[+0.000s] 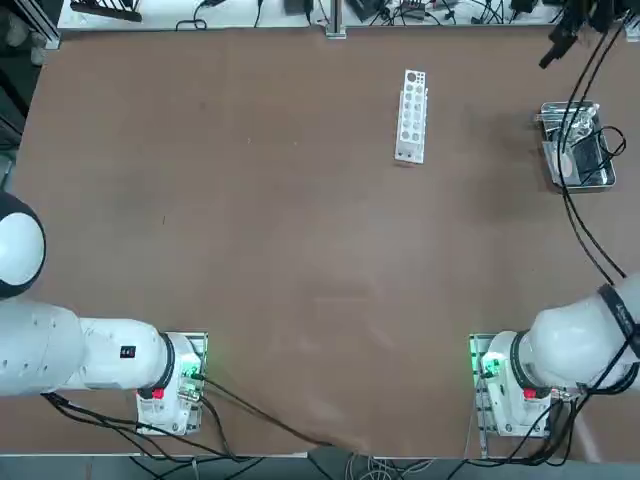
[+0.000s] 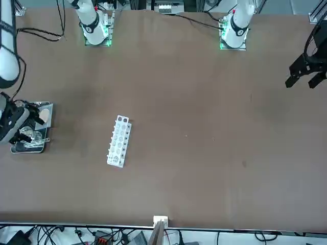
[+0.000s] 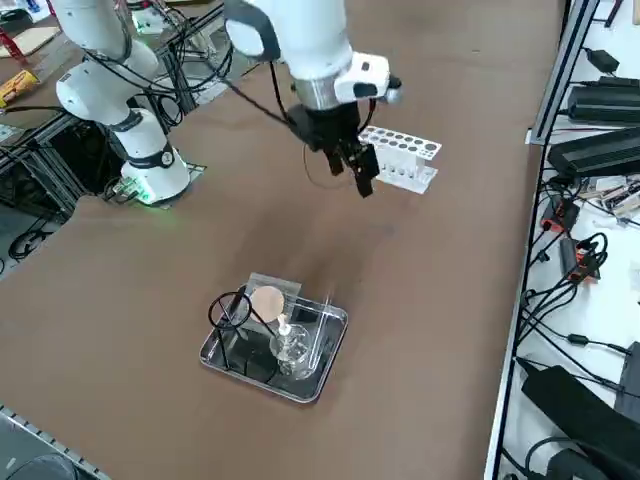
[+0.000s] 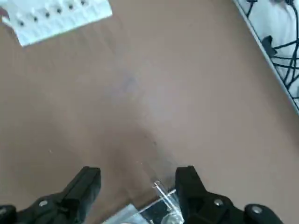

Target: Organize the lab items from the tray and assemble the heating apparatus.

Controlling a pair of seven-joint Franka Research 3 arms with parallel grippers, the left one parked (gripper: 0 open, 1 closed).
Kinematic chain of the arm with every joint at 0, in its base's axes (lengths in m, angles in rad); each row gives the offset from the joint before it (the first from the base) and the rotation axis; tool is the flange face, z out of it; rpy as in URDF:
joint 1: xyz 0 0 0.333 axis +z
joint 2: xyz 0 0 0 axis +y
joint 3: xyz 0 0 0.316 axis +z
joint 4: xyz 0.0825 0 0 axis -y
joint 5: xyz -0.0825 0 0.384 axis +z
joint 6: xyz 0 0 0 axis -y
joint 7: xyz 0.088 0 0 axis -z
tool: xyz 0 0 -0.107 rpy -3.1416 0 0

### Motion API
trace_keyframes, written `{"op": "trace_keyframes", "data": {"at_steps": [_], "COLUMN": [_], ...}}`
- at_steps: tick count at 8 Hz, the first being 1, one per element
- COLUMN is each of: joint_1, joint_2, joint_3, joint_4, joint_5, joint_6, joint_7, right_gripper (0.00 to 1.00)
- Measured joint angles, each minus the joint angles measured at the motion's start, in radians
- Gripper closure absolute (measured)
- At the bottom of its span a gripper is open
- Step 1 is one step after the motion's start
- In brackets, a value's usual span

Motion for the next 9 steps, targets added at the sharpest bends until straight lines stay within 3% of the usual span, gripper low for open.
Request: {"op": "trace_keyframes", "data": {"at_steps": [5,9], "joint_1": [-0.119,-0.168], "joint_2": [0.116,0.206], "joint_3": [-0.001,-0.001], "joint_4": [-0.003,0.000], "joint_5": [0.221,0.268], "joint_6": [0.015,0.036], "joint_7": [-0.463,-0.704], "right_gripper": [0.06,0.11]}}
